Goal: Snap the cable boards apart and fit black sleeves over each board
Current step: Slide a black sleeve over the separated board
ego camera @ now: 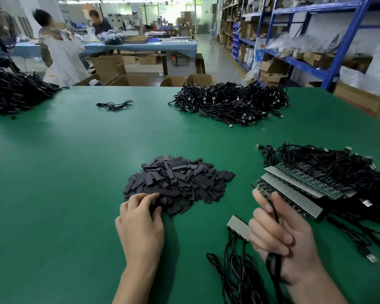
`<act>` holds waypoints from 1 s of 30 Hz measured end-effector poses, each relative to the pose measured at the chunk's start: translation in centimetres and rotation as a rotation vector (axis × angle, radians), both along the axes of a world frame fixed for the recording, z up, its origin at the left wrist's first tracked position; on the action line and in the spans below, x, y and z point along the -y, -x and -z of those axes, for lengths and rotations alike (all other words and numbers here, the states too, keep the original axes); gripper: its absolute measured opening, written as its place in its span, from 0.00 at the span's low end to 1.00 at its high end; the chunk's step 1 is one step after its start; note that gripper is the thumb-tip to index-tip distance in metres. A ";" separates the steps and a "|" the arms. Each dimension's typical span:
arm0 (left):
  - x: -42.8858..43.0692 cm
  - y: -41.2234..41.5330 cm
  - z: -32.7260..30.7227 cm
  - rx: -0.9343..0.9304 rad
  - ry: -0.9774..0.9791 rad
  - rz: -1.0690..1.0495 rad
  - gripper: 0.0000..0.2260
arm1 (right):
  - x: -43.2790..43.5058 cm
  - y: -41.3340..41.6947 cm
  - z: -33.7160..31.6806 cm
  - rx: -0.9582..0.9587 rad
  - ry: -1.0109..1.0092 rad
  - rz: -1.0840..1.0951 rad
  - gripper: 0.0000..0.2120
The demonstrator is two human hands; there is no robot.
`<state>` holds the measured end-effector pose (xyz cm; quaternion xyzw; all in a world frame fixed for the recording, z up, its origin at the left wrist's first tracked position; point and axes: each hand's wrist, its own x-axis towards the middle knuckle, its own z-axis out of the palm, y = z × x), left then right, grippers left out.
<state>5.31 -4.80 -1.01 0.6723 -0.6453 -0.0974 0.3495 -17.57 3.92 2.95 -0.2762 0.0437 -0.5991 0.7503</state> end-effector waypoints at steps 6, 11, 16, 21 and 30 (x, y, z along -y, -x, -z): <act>0.1 -0.2 -0.1 -0.047 -0.017 -0.036 0.10 | 0.2 -1.4 1.2 -1.002 -0.101 0.307 0.15; -0.2 0.4 -0.6 -0.113 0.085 0.155 0.10 | 0.6 -2.5 1.8 -1.180 -0.099 0.465 0.11; -1.1 2.3 -1.0 -0.473 0.034 0.581 0.12 | 0.9 -2.2 1.9 -1.129 -0.157 0.533 0.12; -1.1 3.0 -0.6 -0.644 -0.120 0.715 0.12 | 1.0 -2.3 2.0 -1.080 -0.175 0.471 0.16; -1.4 3.5 -0.9 -0.674 -0.183 0.829 0.10 | 1.0 -2.4 2.0 -1.046 -0.139 0.444 0.08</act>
